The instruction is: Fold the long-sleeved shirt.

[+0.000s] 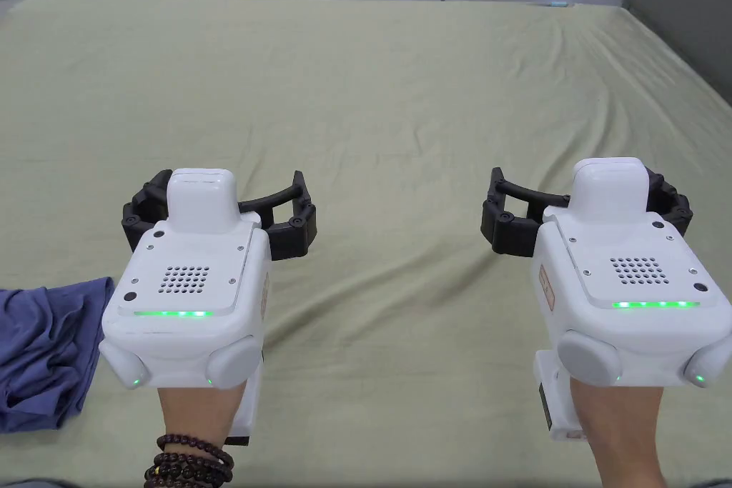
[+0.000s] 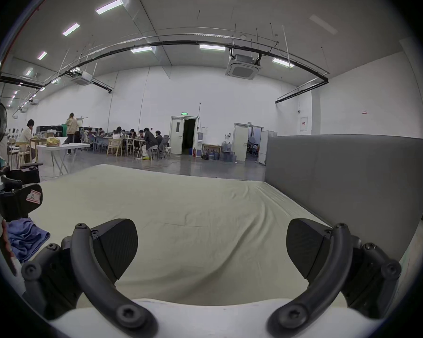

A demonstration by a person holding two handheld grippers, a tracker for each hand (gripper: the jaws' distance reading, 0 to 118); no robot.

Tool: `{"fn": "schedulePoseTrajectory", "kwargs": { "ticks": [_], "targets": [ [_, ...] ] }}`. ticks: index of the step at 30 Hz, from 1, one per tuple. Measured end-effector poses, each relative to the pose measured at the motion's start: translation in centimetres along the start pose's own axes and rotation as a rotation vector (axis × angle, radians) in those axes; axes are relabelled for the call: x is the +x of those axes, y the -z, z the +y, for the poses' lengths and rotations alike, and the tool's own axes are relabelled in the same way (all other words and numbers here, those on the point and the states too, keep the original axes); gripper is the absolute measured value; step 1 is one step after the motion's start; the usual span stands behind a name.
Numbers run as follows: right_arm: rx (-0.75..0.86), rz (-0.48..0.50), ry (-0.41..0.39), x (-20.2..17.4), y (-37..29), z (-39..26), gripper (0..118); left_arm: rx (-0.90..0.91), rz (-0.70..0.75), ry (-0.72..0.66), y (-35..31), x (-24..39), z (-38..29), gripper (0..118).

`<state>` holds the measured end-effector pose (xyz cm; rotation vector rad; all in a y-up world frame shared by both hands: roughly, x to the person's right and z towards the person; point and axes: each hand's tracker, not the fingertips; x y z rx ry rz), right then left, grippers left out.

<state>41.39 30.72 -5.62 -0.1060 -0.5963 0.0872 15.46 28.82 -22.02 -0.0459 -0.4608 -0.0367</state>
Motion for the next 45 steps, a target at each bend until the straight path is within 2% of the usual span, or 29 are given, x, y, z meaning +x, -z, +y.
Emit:
{"fn": "schedulePoseTrajectory", "kwargs": {
  "ticks": [20,45],
  "targets": [
    [0.004,0.001,-0.008,0.2,0.0,0.2,118,0.026,-0.01,0.036,0.0,1.1,0.5,118],
    [0.005,0.013,-0.024,0.1,-0.4,0.3,118,-0.011,-0.034,0.004,-0.3,0.8,0.1,118]
  ]
}}
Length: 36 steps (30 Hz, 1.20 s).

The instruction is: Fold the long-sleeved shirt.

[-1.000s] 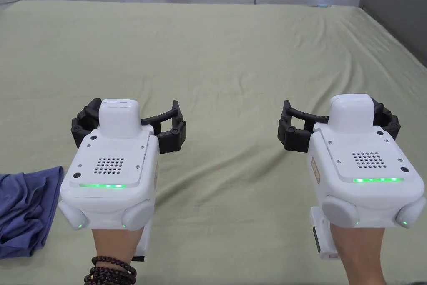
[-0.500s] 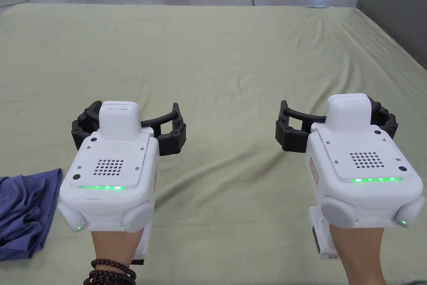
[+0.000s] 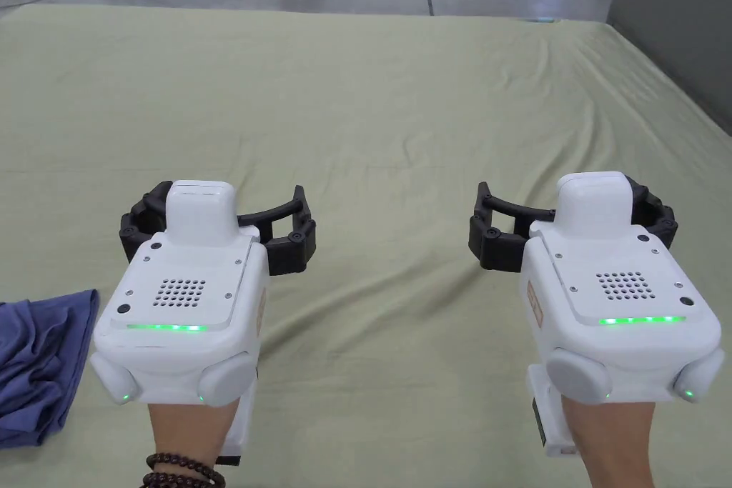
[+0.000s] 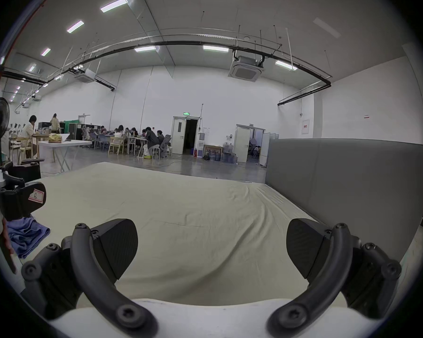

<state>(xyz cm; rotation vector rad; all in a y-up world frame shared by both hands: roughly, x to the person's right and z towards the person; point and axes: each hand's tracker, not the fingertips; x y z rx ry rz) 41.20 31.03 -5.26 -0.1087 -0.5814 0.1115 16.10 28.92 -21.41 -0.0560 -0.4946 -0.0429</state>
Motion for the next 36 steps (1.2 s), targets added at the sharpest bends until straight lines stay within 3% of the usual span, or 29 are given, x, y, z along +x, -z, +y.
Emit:
{"fn": "schedulePoseTrajectory", "kwargs": {
  "ticks": [36],
  "targets": [
    [-0.04,-0.004,0.036,0.17,0.58,-0.87,118,-0.007,-0.01,0.007,-0.11,0.2,-0.21,118]
  ]
}}
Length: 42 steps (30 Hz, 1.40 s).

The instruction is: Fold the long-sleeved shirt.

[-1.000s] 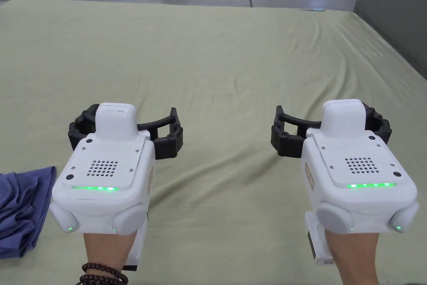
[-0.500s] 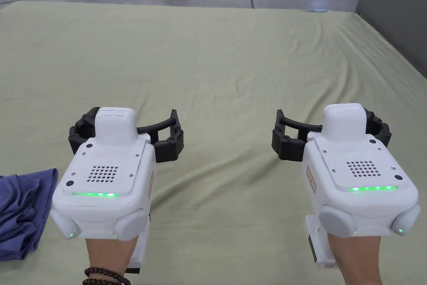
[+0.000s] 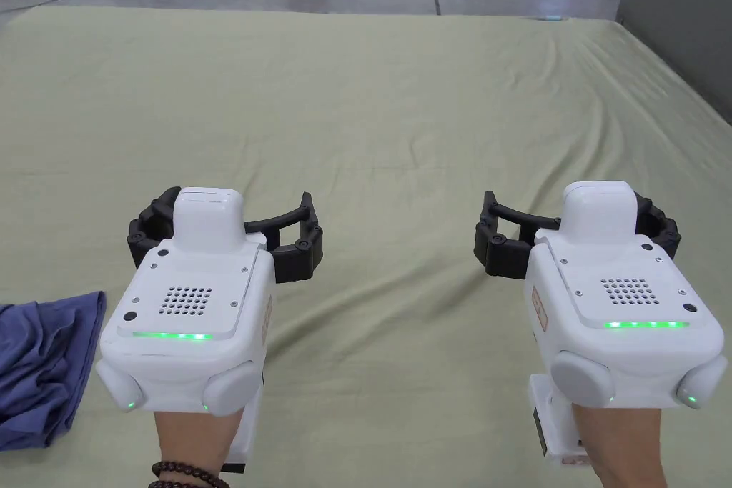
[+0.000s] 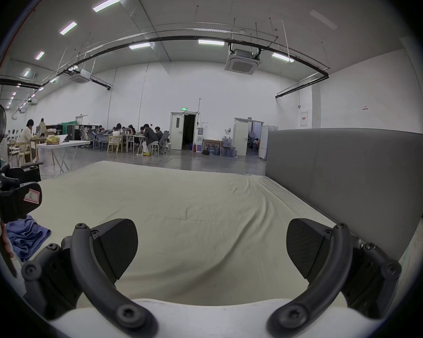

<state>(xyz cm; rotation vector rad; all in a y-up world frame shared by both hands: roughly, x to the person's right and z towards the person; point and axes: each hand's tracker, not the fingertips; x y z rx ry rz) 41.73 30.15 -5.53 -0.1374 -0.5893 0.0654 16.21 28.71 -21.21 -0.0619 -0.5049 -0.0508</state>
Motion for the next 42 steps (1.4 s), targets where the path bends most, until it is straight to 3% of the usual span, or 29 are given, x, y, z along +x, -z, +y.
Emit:
{"fn": "schedulePoseTrajectory", "kwargs": {
  "ticks": [3,5,10,14,20,25,29,31,34,36,39,42],
  "targets": [
    [0.0,0.038,0.023,-0.1,0.0,0.3,118,0.002,-0.003,-0.002,0.0,0.0,0.0,118],
    [-0.05,0.013,0.053,-0.5,0.3,0.8,118,-0.002,-0.001,0.004,0.0,0.0,0.1,118],
    [-0.059,0.019,0.019,-1.4,-0.3,1.5,118,0.0,-0.001,0.011,0.1,-0.1,0.2,118],
    [-0.05,0.112,0.121,-0.8,-0.6,2.0,118,-0.005,0.002,0.0,0.3,-0.2,0.3,118],
    [-0.094,-0.017,0.081,-1.1,-0.4,2.7,118,-0.002,0.006,0.009,0.3,-0.4,0.3,118],
    [-0.105,-0.004,0.08,-1.1,-0.4,2.5,118,-0.004,0.005,0.006,0.3,-0.3,0.3,118],
    [-0.097,-0.001,0.096,-1.2,-0.4,2.4,118,-0.01,0.002,0.006,0.4,-0.3,0.2,118],
    [-0.11,-0.044,0.111,-1.4,0.0,2.5,118,-0.011,0.003,0.011,0.3,-0.2,0.1,118],
    [-0.137,0.009,0.164,-0.7,0.2,2.4,118,-0.014,0.003,0.018,0.3,-0.1,0.1,118],
    [-0.147,-0.049,0.19,-0.6,0.5,2.4,118,-0.013,0.002,0.018,0.2,-0.1,0.0,118],
    [-0.161,0.005,0.221,0.0,0.3,2.6,118,-0.011,0.007,0.012,0.2,-0.1,0.1,118],
    [-0.152,0.16,0.222,0.8,0.2,1.9,118,-0.012,0.008,0.01,0.2,-0.2,0.0,118]
  ]
}}
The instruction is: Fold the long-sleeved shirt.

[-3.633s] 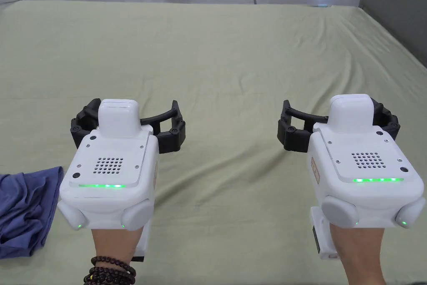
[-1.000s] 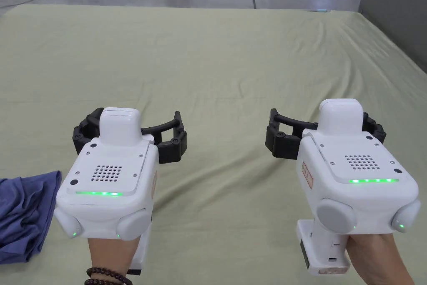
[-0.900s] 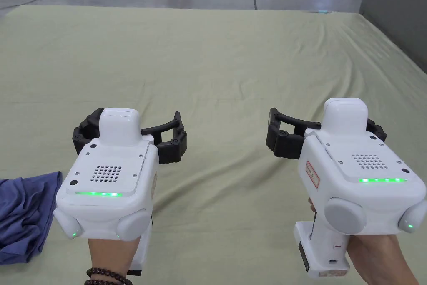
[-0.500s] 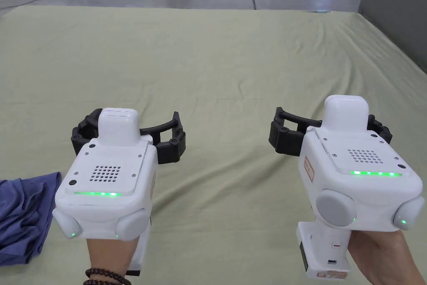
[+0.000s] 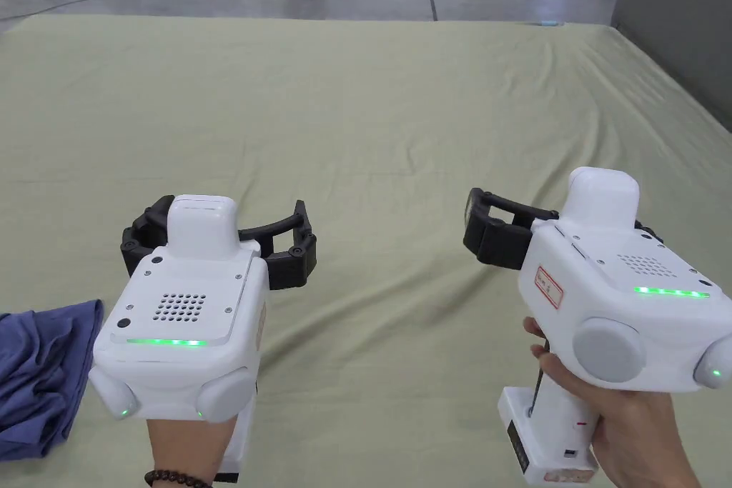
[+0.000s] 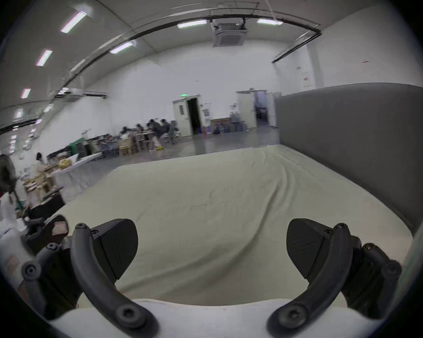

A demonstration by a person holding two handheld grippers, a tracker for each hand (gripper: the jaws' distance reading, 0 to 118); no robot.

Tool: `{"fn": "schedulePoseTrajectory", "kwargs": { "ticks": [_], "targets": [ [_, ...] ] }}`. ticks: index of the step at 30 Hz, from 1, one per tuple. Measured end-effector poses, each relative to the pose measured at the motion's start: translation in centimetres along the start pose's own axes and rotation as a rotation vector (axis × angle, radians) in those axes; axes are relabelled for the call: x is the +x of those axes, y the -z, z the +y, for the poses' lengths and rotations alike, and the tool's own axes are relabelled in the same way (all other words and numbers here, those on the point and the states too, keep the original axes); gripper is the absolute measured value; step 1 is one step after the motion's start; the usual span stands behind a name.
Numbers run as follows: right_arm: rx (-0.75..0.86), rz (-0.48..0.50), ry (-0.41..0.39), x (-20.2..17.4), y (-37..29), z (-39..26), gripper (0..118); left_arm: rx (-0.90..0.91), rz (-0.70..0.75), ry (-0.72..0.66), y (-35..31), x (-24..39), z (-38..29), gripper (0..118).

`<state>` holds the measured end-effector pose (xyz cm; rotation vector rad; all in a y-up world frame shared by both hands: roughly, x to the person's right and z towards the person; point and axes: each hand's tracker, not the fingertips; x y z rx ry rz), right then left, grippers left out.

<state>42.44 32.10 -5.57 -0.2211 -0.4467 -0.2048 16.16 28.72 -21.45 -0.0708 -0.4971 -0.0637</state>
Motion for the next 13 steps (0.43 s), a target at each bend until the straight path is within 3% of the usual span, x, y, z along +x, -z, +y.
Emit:
{"fn": "schedulePoseTrajectory", "kwargs": {
  "ticks": [2,4,6,13],
  "targets": [
    [0.041,-0.006,-0.06,0.0,-0.4,-0.4,118,-0.006,-0.004,-0.005,0.0,0.0,-0.1,118],
    [0.181,-0.107,-0.146,-0.7,-1.1,-1.4,118,-0.009,-0.002,-0.01,-0.1,0.0,-0.2,118],
    [0.223,-0.148,-0.239,-0.9,-1.2,-1.9,118,-0.01,-0.001,-0.01,-0.1,0.0,-0.3,118],
    [0.157,-0.148,-0.243,-0.6,-0.7,-2.0,118,-0.015,-0.003,-0.024,-0.1,-0.1,-0.3,118]
  ]
}}
